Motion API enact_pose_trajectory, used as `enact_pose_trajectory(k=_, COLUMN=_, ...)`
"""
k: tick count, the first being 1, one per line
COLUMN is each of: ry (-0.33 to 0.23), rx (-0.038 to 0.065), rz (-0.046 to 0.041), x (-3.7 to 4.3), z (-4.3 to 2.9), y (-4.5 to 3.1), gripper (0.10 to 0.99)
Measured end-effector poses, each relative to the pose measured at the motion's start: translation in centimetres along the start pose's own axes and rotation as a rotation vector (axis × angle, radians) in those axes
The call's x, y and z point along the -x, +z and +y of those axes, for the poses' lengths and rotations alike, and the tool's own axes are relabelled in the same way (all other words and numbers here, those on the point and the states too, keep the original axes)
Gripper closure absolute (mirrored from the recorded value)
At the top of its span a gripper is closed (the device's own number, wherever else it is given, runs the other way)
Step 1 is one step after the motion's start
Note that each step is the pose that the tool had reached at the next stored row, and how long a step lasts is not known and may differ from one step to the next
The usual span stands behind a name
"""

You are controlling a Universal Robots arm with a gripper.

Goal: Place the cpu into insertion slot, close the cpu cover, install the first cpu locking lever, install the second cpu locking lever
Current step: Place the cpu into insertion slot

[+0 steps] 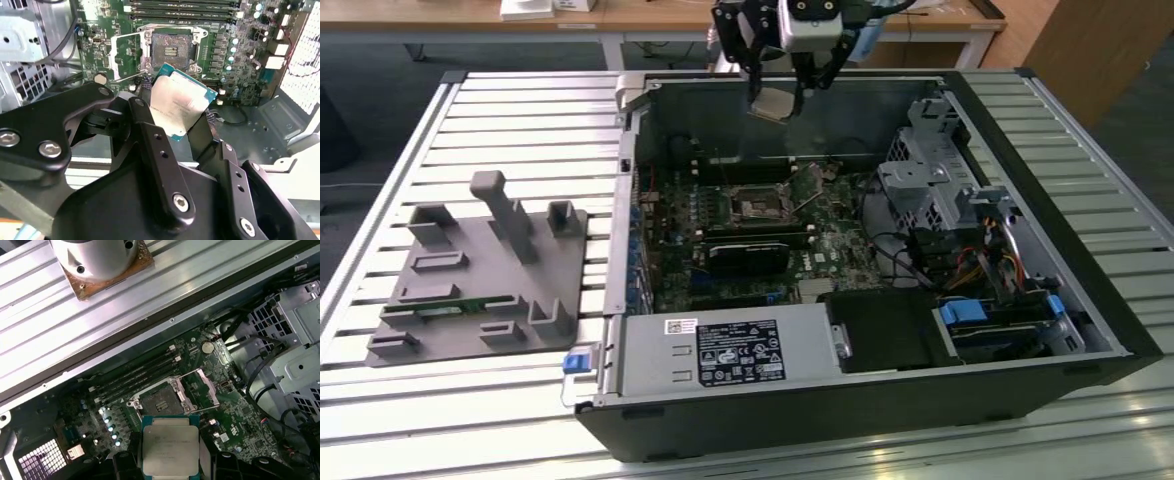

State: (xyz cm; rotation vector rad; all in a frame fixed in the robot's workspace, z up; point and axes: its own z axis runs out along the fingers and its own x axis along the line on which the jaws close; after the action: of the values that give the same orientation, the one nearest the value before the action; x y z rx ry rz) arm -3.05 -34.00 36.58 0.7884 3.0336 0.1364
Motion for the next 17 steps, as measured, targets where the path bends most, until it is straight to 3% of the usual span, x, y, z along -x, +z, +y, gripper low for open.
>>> enact_pose_trajectory(k=17, ry=0.188, rx=-0.004, rz=-0.0206, x=-0.14, z=-0.11, y=0.37, gripper=0.545)
